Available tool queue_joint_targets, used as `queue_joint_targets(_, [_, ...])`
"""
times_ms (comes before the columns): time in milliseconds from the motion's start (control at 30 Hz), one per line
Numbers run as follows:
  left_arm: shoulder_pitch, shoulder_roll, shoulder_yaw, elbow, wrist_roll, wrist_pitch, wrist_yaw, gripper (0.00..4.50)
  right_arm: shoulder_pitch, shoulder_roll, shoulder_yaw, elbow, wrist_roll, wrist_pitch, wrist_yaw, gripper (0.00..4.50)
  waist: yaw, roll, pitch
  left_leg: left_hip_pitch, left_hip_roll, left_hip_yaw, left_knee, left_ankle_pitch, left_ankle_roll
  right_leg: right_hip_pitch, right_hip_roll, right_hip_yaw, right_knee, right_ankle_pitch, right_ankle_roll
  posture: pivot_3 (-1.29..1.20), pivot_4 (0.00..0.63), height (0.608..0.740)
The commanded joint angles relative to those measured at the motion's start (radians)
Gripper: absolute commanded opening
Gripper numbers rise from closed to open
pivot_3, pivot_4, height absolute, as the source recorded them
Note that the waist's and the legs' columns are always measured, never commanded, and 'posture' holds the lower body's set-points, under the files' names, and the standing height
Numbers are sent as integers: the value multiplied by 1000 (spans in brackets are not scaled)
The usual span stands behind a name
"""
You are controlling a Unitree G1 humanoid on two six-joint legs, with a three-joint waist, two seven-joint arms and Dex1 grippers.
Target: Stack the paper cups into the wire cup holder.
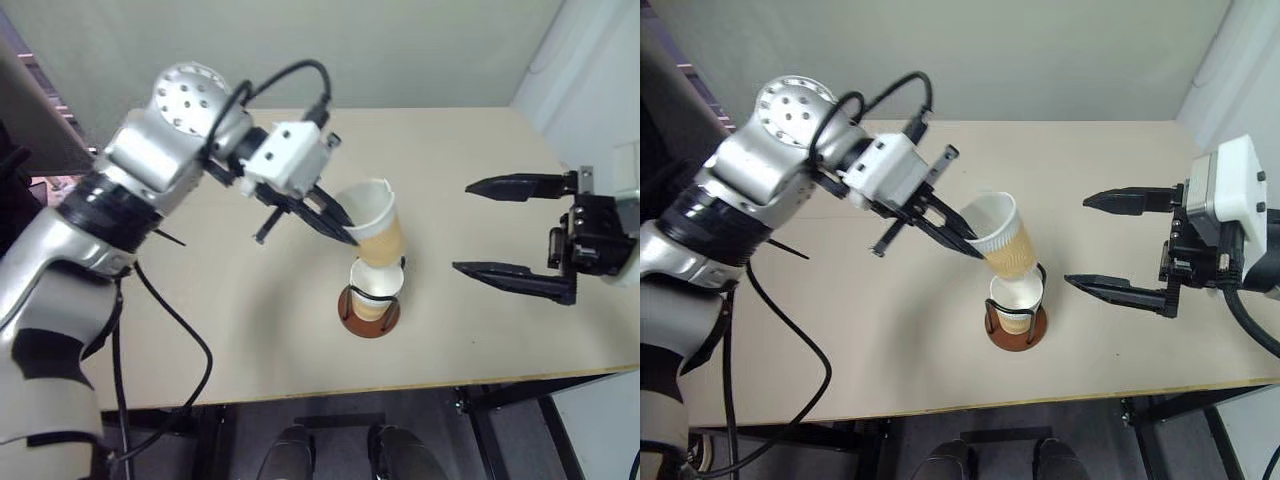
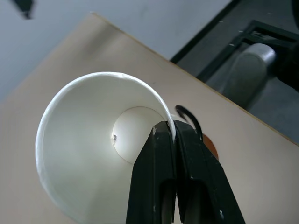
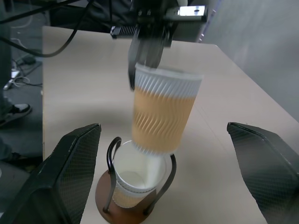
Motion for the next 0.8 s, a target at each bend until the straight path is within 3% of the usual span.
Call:
queue_joint_targets(33, [-55, -19, -69, 46, 20, -103, -36, 49, 31, -9, -82, -53, 36, 16, -59, 4500, 0, 0, 0, 0, 0, 0, 0, 0, 0, 0, 0, 0, 0, 0, 1, 0, 150, 740])
queue_joint_targets(333, [-74, -83, -144, 125, 50, -164, -36, 49, 112, -21, -157, -104, 75, 29, -116, 4500, 3, 0, 0, -2, -1, 1, 0, -1, 1, 0, 0, 1, -1, -1, 4, 0, 150, 740])
queue_joint_targets(433, [-63, -110, -129, 154, 78, -169, -36, 683, 118, -27, -157, -106, 76, 23, -123, 4500, 4, 0, 0, -2, -1, 2, 1, -1, 2, 1, 0, 1, -1, -2, 5, 0, 150, 740])
queue_joint_targets(633, [-41, -115, -110, 149, 92, -159, -36, 2800, 130, -32, -143, -96, 57, 8, -110, 4500, 4, 0, 0, -2, -2, 2, 1, -1, 2, 1, 0, 1, -1, -2, 6, 0, 150, 740])
queue_joint_targets(767, [-18, -163, 31, 233, 146, -105, -36, 4230, 126, -29, -113, -64, 44, -14, -82, 4500, 6, 0, 0, -2, -2, 2, 2, -1, 2, 1, 1, 1, 0, -2, 7, 0, 150, 740])
queue_joint_targets(800, [-5, -155, 68, 244, 153, -76, -36, 4230, 126, -24, -99, -49, 39, -22, -68, 4500, 6, 0, 0, -2, -2, 2, 3, -1, 2, 2, 1, 1, 0, -2, 7, 0, 150, 740])
